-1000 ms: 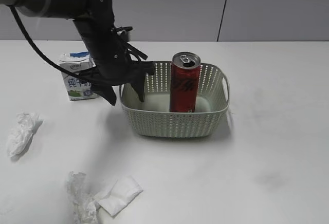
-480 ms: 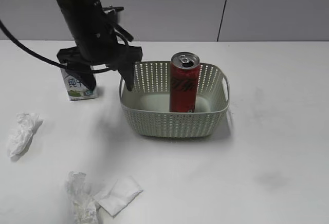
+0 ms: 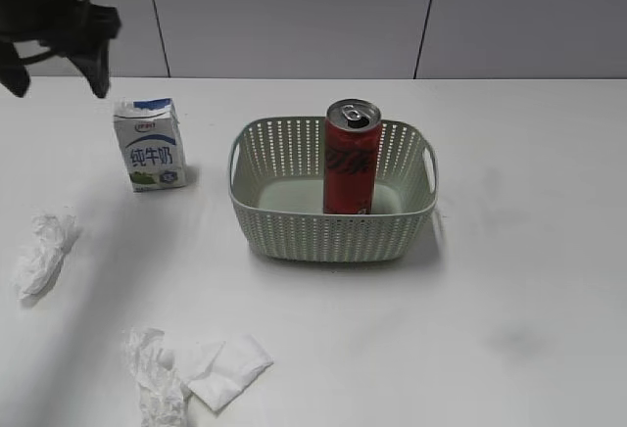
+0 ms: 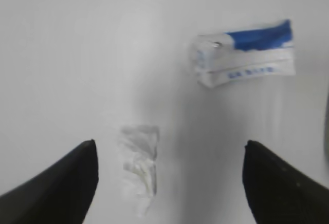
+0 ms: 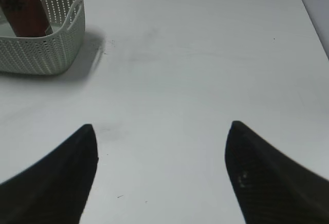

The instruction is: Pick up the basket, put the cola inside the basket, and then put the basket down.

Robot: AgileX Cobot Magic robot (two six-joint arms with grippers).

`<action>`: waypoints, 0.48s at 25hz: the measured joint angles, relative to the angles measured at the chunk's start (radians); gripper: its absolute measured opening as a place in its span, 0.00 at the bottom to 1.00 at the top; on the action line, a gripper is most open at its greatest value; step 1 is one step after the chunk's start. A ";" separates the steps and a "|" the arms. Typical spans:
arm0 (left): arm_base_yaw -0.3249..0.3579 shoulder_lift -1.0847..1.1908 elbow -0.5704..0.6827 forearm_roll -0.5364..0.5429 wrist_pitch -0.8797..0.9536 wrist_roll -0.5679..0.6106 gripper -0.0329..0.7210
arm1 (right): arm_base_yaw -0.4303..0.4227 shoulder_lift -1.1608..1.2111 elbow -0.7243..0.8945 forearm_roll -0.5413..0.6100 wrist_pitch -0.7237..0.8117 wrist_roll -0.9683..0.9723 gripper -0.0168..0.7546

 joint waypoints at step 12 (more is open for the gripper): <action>0.189 -0.214 0.038 -0.061 0.001 0.176 0.91 | 0.000 0.000 0.000 0.000 0.000 0.001 0.78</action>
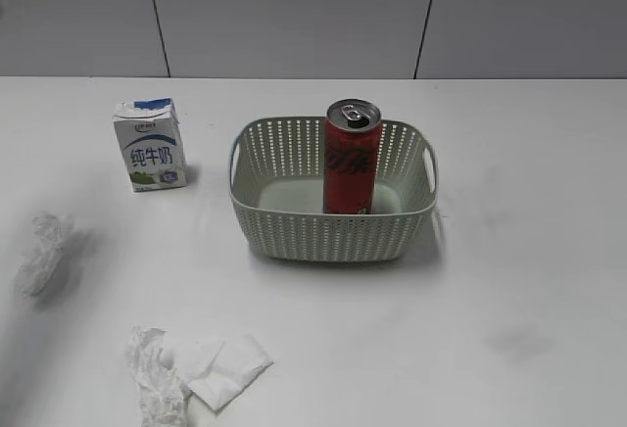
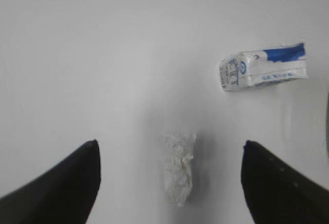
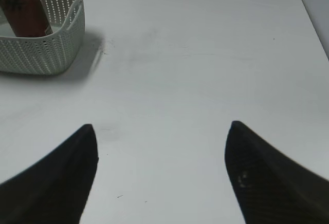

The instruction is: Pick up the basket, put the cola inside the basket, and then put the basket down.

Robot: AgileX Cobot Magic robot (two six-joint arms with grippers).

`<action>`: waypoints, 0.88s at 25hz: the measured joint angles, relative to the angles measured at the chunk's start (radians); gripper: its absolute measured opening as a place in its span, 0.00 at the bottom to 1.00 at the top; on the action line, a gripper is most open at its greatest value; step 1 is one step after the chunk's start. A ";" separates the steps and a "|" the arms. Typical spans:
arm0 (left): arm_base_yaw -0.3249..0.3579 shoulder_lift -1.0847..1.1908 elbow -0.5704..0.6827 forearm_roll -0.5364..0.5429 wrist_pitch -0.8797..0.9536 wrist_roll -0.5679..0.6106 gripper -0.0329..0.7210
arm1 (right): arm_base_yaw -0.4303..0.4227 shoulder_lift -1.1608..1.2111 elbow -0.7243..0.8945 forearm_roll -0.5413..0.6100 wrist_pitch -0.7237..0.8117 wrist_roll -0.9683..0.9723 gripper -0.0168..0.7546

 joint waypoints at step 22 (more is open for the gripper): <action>0.000 -0.845 0.765 -0.003 -0.078 0.047 0.85 | 0.000 0.000 0.000 0.000 0.000 0.000 0.78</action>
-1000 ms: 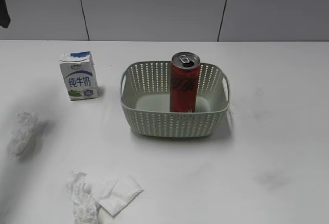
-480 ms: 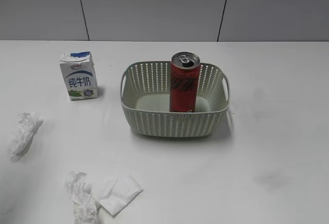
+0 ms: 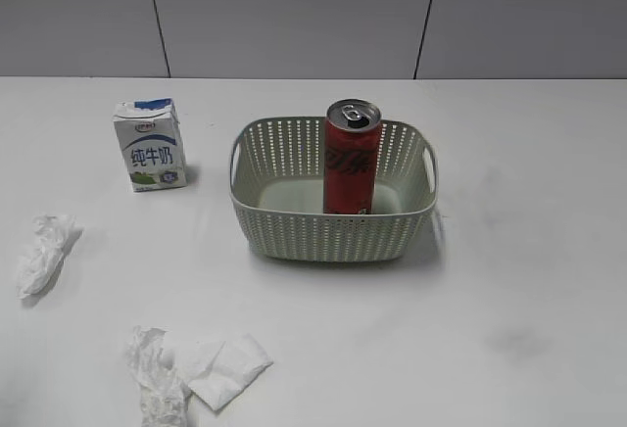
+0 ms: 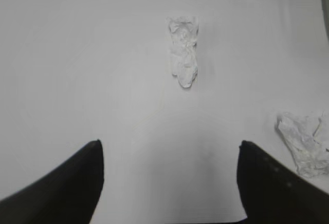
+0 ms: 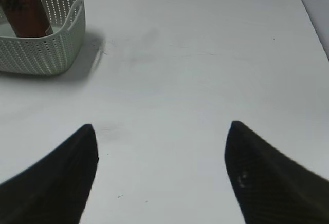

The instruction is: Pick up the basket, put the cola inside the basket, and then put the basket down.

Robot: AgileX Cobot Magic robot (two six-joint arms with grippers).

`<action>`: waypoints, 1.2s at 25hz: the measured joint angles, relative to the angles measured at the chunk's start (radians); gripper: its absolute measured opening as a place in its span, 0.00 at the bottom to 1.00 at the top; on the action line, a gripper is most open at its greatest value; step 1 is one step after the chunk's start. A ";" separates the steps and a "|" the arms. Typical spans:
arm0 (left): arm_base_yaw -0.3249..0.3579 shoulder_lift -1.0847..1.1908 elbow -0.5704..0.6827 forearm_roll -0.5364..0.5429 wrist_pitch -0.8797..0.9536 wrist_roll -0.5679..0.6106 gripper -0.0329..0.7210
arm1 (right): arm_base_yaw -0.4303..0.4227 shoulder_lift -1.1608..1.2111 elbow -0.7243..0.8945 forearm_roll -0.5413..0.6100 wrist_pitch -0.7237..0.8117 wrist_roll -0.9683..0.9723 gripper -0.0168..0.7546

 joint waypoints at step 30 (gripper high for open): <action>0.000 -0.776 0.326 0.004 -0.046 0.000 0.83 | 0.000 0.000 0.000 -0.001 -0.001 0.000 0.78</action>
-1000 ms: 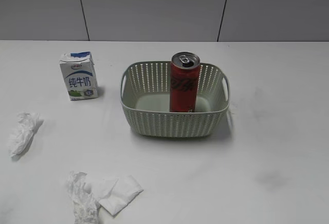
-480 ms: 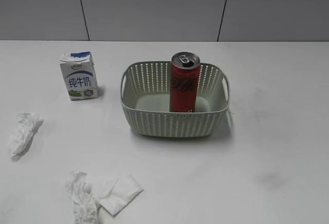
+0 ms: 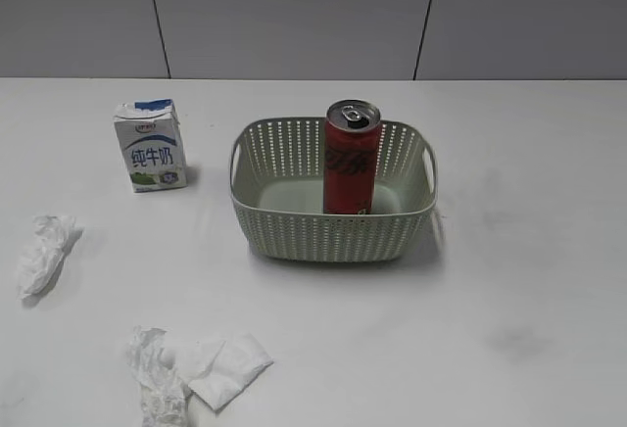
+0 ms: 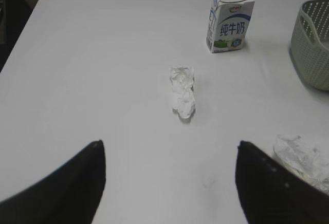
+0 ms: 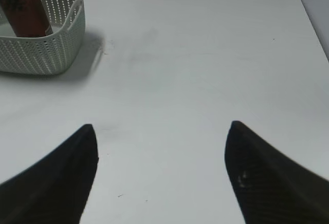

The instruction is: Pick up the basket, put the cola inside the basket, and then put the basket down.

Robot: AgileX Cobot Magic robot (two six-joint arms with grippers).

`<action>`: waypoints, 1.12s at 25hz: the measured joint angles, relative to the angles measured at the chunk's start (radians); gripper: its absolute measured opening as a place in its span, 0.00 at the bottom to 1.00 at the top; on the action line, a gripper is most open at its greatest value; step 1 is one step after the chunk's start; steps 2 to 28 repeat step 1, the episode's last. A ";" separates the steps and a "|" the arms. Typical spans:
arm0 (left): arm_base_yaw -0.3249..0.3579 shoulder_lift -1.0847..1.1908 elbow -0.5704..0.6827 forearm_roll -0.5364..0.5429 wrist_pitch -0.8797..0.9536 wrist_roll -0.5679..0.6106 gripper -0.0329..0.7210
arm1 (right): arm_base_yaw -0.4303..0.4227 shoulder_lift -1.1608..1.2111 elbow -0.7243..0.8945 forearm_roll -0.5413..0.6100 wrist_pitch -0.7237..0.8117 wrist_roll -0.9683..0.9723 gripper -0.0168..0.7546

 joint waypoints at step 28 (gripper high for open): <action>0.000 0.000 0.000 0.000 0.000 0.000 0.83 | 0.000 0.000 0.000 0.001 0.000 0.000 0.78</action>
